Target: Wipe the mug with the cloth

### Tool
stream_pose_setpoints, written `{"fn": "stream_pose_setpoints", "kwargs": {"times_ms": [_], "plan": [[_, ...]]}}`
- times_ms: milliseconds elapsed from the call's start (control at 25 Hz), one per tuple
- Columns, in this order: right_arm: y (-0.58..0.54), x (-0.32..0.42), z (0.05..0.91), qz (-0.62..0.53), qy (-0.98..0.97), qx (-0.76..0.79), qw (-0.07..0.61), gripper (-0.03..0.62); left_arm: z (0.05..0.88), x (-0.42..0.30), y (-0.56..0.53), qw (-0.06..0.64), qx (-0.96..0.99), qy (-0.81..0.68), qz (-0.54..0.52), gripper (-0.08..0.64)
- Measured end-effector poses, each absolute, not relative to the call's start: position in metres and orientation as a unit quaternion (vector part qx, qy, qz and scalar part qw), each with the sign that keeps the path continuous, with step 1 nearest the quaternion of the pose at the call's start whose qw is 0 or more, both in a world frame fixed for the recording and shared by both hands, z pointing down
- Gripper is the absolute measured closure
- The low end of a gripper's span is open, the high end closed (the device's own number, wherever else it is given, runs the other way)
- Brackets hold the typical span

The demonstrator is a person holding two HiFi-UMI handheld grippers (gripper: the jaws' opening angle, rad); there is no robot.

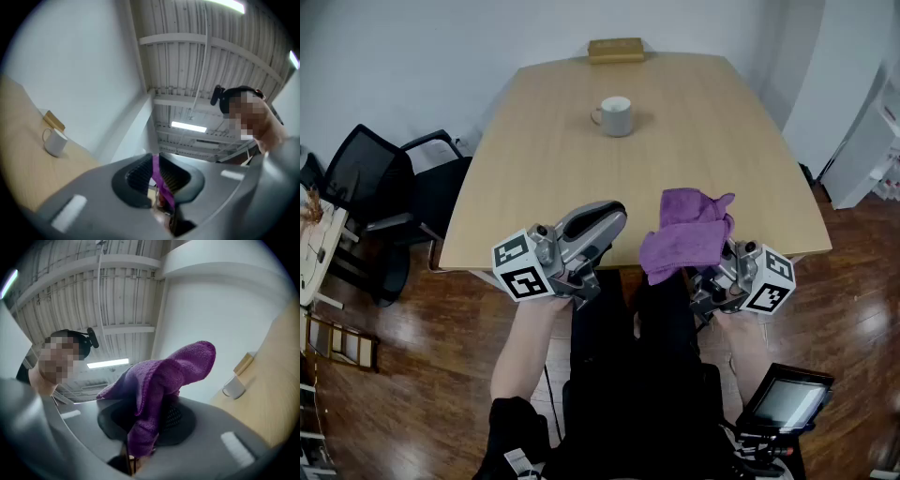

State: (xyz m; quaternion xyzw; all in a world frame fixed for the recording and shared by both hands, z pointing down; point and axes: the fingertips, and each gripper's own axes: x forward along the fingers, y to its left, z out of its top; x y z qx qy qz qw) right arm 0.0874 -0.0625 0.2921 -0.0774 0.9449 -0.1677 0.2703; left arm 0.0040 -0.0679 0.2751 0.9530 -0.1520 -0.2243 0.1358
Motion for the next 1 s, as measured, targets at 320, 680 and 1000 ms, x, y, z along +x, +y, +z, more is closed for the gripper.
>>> {"fn": "stream_pose_setpoints", "kwargs": {"times_ms": [320,680,1000], "plan": [[-0.069,0.08,0.293,-0.171,0.947,-0.068,0.264,0.505,0.281,0.008,-0.079,0.135,0.956,-0.153,-0.212,0.517],[-0.077,0.075,0.301,-0.176,0.947,-0.068,0.259,0.505,0.29,0.01,-0.085,0.135,0.959,-0.146,-0.203,0.517],[-0.122,0.04,0.309,-0.216,0.944,-0.066,0.242,0.505,0.298,-0.019,-0.119,0.158,0.953,-0.14,-0.217,0.517]]}}
